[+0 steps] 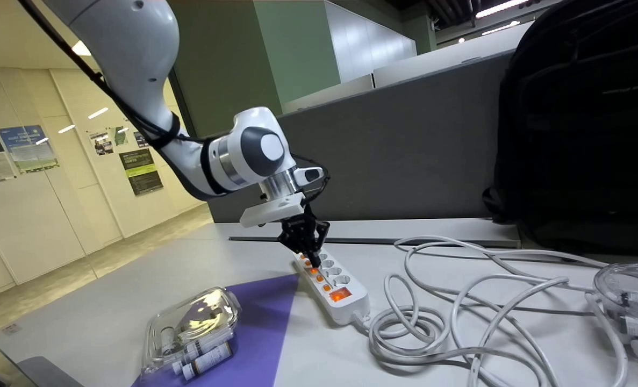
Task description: Turn off the second and fourth switches from the left on the extension cable
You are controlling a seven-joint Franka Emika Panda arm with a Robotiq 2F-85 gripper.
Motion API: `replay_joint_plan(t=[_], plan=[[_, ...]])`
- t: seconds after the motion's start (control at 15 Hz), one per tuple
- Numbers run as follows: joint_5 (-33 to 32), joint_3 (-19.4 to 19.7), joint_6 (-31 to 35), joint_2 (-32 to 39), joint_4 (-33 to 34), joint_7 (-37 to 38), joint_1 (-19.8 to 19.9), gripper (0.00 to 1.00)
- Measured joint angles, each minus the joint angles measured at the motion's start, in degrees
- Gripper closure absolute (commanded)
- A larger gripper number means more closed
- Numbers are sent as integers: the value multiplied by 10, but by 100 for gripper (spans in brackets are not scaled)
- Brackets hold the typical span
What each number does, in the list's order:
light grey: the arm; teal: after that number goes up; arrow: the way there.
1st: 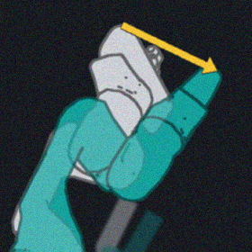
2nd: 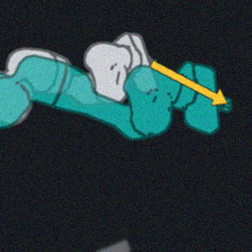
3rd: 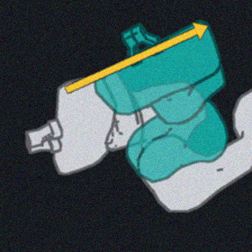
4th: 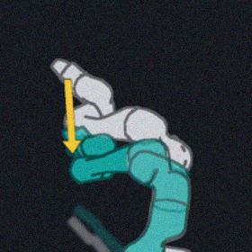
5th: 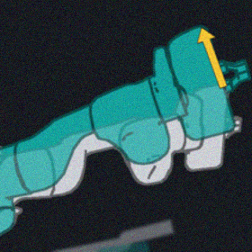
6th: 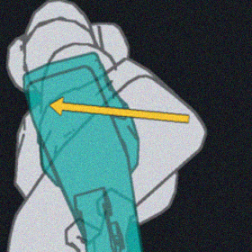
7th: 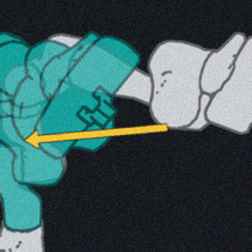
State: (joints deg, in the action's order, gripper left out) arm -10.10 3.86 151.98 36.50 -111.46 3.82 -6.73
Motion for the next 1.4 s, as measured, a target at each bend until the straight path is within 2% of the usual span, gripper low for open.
replay_joint_plan(t=[0.93,1.2,1.4], plan=[[3,1,-10,-1,-3,8,0,100],[-4,13,-7,2,-2,9,-4,100],[-33,32,10,8,-1,9,-13,100]])
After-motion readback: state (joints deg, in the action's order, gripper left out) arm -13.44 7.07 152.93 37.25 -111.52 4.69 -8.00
